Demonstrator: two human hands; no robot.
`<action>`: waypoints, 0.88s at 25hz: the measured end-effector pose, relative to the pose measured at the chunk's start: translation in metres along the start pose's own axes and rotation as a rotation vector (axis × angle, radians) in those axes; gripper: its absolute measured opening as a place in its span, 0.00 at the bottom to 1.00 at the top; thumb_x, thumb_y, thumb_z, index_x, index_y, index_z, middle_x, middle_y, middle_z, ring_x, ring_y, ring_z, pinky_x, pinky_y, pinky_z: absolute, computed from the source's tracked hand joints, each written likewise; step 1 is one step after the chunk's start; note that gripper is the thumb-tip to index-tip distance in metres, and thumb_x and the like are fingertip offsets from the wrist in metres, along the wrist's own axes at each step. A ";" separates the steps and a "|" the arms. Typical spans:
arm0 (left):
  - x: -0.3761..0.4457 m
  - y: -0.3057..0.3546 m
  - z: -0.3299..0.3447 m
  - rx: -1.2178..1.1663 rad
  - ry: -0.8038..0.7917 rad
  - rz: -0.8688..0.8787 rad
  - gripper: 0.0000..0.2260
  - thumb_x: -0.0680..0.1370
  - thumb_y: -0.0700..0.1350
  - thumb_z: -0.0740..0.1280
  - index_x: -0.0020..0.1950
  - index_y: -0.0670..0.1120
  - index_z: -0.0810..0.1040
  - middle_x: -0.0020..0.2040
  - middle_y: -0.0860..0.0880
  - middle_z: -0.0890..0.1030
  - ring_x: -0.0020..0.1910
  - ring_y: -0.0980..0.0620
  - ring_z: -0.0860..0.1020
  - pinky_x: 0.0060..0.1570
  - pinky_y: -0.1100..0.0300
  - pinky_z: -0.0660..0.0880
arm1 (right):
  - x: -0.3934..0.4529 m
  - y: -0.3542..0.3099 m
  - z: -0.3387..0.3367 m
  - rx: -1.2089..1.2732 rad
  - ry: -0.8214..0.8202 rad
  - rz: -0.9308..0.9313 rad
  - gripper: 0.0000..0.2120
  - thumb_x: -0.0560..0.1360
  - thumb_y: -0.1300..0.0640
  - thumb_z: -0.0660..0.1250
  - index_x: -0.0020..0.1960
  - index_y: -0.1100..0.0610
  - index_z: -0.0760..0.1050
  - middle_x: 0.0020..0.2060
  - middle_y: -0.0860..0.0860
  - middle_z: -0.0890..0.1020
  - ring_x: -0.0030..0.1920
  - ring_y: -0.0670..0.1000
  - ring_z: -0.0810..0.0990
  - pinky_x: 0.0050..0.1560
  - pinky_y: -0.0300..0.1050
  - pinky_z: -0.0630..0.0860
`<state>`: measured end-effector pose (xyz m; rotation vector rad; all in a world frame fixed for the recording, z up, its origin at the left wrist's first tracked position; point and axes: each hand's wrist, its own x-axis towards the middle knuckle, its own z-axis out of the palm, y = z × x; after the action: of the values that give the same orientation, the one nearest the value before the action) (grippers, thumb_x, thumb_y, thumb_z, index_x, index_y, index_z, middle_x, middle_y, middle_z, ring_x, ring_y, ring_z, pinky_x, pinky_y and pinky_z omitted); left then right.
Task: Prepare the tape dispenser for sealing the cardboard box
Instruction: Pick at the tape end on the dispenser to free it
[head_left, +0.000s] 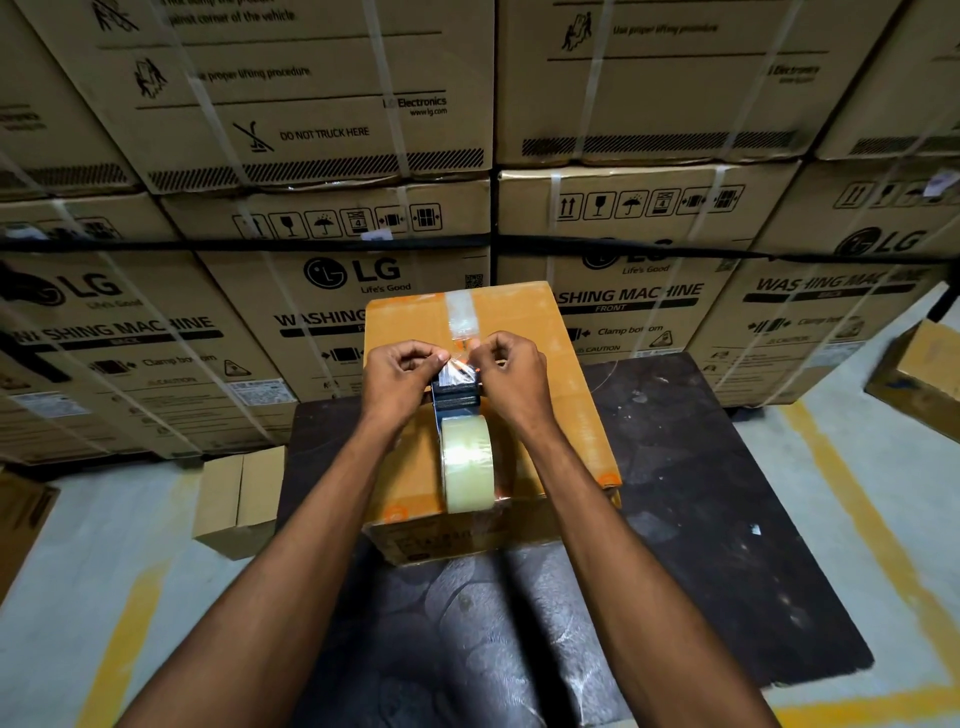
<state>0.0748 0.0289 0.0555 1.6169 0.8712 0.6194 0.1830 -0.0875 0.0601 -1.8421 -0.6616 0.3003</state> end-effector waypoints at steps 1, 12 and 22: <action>0.000 0.000 0.000 0.007 0.001 0.001 0.05 0.79 0.42 0.75 0.52 0.42 0.87 0.46 0.45 0.89 0.51 0.42 0.87 0.50 0.45 0.86 | 0.000 0.000 -0.001 -0.019 0.001 -0.009 0.09 0.81 0.55 0.69 0.43 0.55 0.82 0.38 0.46 0.83 0.41 0.43 0.81 0.40 0.39 0.74; -0.001 0.000 0.002 -0.042 -0.020 0.008 0.03 0.80 0.42 0.73 0.51 0.44 0.87 0.47 0.43 0.88 0.46 0.50 0.86 0.39 0.58 0.83 | -0.042 0.009 -0.014 0.140 -0.092 0.146 0.08 0.81 0.57 0.68 0.60 0.52 0.80 0.49 0.48 0.83 0.49 0.44 0.80 0.48 0.45 0.78; -0.003 -0.001 0.001 -0.042 -0.016 0.015 0.06 0.81 0.41 0.73 0.53 0.40 0.87 0.48 0.41 0.88 0.47 0.46 0.86 0.44 0.53 0.84 | -0.068 0.029 -0.013 0.509 -0.433 0.563 0.23 0.79 0.49 0.73 0.72 0.47 0.72 0.59 0.52 0.86 0.57 0.55 0.85 0.49 0.48 0.78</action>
<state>0.0738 0.0264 0.0549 1.5901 0.8300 0.6310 0.1430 -0.1431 0.0304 -1.4380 -0.2898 1.1524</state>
